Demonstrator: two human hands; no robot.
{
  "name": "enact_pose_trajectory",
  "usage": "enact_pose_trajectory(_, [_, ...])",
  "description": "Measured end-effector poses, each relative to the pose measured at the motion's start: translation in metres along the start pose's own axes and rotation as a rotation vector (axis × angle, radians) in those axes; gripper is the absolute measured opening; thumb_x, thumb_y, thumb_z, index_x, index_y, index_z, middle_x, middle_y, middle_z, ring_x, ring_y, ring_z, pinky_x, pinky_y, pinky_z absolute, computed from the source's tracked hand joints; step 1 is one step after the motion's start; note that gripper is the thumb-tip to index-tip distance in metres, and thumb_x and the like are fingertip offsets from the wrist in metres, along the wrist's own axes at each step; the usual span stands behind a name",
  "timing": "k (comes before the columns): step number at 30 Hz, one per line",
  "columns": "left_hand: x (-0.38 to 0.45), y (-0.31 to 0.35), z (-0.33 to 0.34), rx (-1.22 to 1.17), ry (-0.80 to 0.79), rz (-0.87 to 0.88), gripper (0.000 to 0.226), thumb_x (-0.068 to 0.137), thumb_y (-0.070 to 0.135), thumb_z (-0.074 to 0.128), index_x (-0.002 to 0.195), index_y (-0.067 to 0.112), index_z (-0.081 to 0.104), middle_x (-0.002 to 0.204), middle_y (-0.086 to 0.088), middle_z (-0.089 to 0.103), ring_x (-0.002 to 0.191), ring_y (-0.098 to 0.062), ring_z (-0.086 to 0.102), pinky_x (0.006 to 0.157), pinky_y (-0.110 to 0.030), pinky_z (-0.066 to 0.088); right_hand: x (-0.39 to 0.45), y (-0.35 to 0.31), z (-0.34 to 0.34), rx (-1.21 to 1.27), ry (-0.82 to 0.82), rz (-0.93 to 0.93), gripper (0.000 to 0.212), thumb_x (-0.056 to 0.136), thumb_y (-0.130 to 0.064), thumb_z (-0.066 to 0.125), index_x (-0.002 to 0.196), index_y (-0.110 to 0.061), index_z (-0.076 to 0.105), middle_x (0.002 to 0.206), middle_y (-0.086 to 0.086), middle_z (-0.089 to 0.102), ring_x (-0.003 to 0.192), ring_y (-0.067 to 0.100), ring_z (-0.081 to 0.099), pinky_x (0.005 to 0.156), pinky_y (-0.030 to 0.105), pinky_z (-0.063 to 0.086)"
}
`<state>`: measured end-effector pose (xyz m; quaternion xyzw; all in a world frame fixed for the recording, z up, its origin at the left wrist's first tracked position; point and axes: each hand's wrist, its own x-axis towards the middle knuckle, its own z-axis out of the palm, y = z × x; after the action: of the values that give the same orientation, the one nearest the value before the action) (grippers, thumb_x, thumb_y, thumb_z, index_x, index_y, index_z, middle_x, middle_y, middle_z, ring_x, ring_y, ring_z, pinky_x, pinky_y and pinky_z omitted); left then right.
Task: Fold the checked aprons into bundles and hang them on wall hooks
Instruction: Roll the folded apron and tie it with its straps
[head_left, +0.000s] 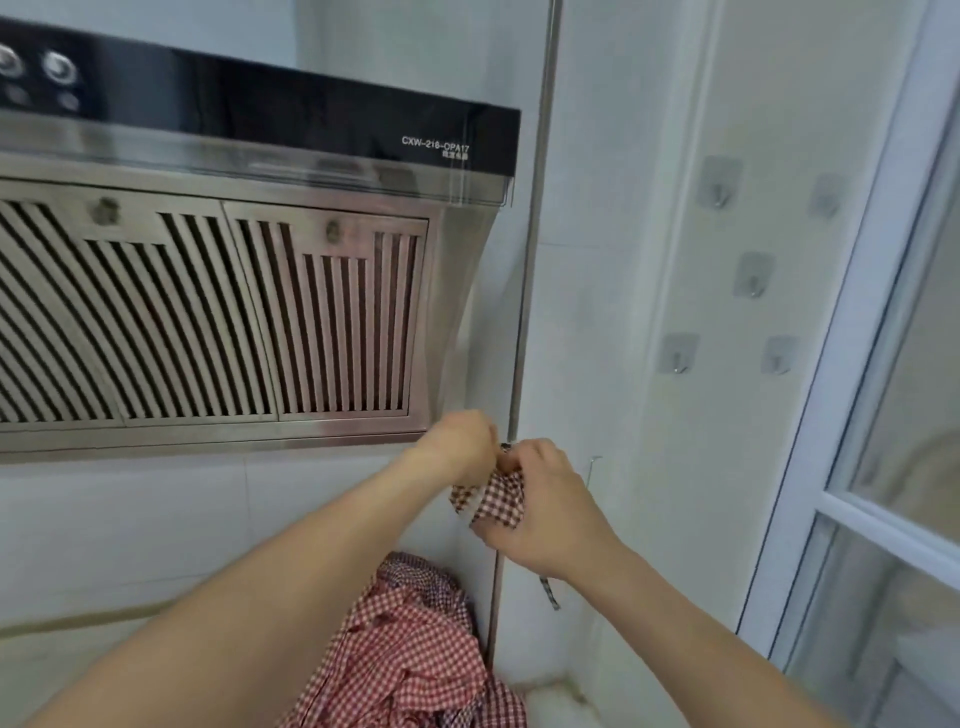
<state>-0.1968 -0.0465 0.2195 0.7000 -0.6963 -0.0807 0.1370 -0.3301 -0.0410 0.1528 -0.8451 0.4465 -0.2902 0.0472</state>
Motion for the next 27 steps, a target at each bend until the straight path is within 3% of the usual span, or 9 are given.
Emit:
enact_pose_trajectory(3, [0.013, 0.030, -0.022, 0.085, -0.058, 0.056, 0.029, 0.103, 0.015, 0.043, 0.120, 0.006, 0.064, 0.115, -0.009, 0.068, 0.102, -0.025, 0.065, 0.080, -0.031, 0.053, 0.012, 0.014, -0.025, -0.074, 0.126, -0.043, 0.057, 0.069, -0.051, 0.069, 0.114, -0.025, 0.046, 0.104, -0.011, 0.045, 0.098, 0.012, 0.047, 0.080, 0.031, 0.045])
enact_pose_trajectory(5, [0.022, 0.046, -0.035, 0.102, -0.097, 0.080, 0.030, 0.103, 0.021, 0.043, 0.116, 0.004, 0.065, 0.096, -0.009, 0.070, 0.077, -0.021, 0.065, 0.058, -0.026, 0.050, 0.020, 0.025, -0.045, -0.115, 0.210, -0.093, 0.042, 0.069, -0.044, 0.066, 0.103, -0.026, 0.049, 0.092, -0.014, 0.046, 0.085, 0.010, 0.046, 0.070, 0.029, 0.041])
enact_pose_trajectory(7, [0.029, 0.061, -0.049, 0.053, -0.092, 0.123, 0.034, 0.103, 0.029, 0.046, 0.114, 0.002, 0.065, 0.087, -0.013, 0.065, 0.064, -0.022, 0.055, 0.050, -0.024, 0.042, 0.028, 0.039, -0.066, -0.135, 0.335, -0.152, 0.029, 0.068, -0.036, 0.064, 0.092, -0.024, 0.052, 0.082, -0.013, 0.050, 0.076, 0.011, 0.047, 0.063, 0.031, 0.043])
enact_pose_trajectory(10, [0.034, 0.082, -0.073, 0.069, -0.048, 0.223, 0.031, 0.103, 0.031, 0.045, 0.106, 0.006, 0.063, 0.099, -0.011, 0.064, 0.081, -0.023, 0.050, 0.065, -0.027, 0.040, 0.039, 0.053, -0.097, -0.140, 0.470, -0.189, 0.023, 0.066, -0.027, 0.069, 0.084, -0.022, 0.056, 0.076, -0.011, 0.055, 0.071, 0.013, 0.051, 0.056, 0.032, 0.044])
enact_pose_trajectory(13, [0.036, 0.096, -0.095, -0.105, -0.054, 0.345, 0.023, 0.099, 0.031, 0.050, 0.088, 0.017, 0.064, 0.090, 0.002, 0.063, 0.087, -0.016, 0.056, 0.074, -0.025, 0.042, 0.043, 0.061, -0.130, -0.080, 0.552, -0.213, 0.022, 0.064, -0.020, 0.072, 0.081, -0.019, 0.057, 0.073, -0.009, 0.056, 0.066, 0.011, 0.049, 0.055, 0.026, 0.039])
enact_pose_trajectory(17, [0.039, 0.113, -0.106, -0.632, -0.266, 0.414, 0.028, 0.101, 0.030, 0.047, 0.107, 0.013, 0.069, 0.112, -0.002, 0.071, 0.102, -0.015, 0.062, 0.091, -0.027, 0.040, 0.047, 0.073, -0.173, 0.172, 0.608, -0.157, 0.015, 0.069, -0.014, 0.070, 0.078, -0.016, 0.059, 0.070, -0.005, 0.060, 0.063, 0.012, 0.054, 0.055, 0.023, 0.042])
enact_pose_trajectory(20, [0.052, 0.125, -0.100, -0.852, -0.365, 0.477, 0.037, 0.099, 0.024, 0.051, 0.124, -0.001, 0.063, 0.128, -0.013, 0.066, 0.117, -0.026, 0.061, 0.103, -0.031, 0.043, 0.046, 0.083, -0.196, 0.355, 0.504, -0.044, 0.011, 0.076, -0.012, 0.073, 0.079, -0.015, 0.063, 0.069, -0.003, 0.062, 0.061, 0.008, 0.053, 0.059, 0.021, 0.042])
enact_pose_trajectory(23, [0.073, 0.140, -0.082, -0.872, -0.306, 0.492, 0.031, 0.095, 0.014, 0.062, 0.117, -0.008, 0.064, 0.110, -0.017, 0.071, 0.104, -0.026, 0.067, 0.099, -0.037, 0.050, 0.044, 0.107, -0.221, 0.470, 0.223, 0.029, 0.021, 0.069, -0.013, 0.069, 0.086, -0.004, 0.063, 0.076, 0.002, 0.062, 0.072, 0.011, 0.057, 0.074, 0.037, 0.048])
enact_pose_trajectory(27, [0.088, 0.170, -0.060, -0.734, -0.171, 0.479, 0.024, 0.097, 0.026, 0.061, 0.101, 0.004, 0.069, 0.095, -0.005, 0.073, 0.091, -0.016, 0.068, 0.088, -0.031, 0.054, 0.039, 0.143, -0.263, 0.724, -0.248, 0.130, 0.049, 0.075, -0.013, 0.047, 0.119, -0.004, 0.067, 0.122, 0.005, 0.068, 0.114, 0.024, 0.060, 0.100, 0.047, 0.045])
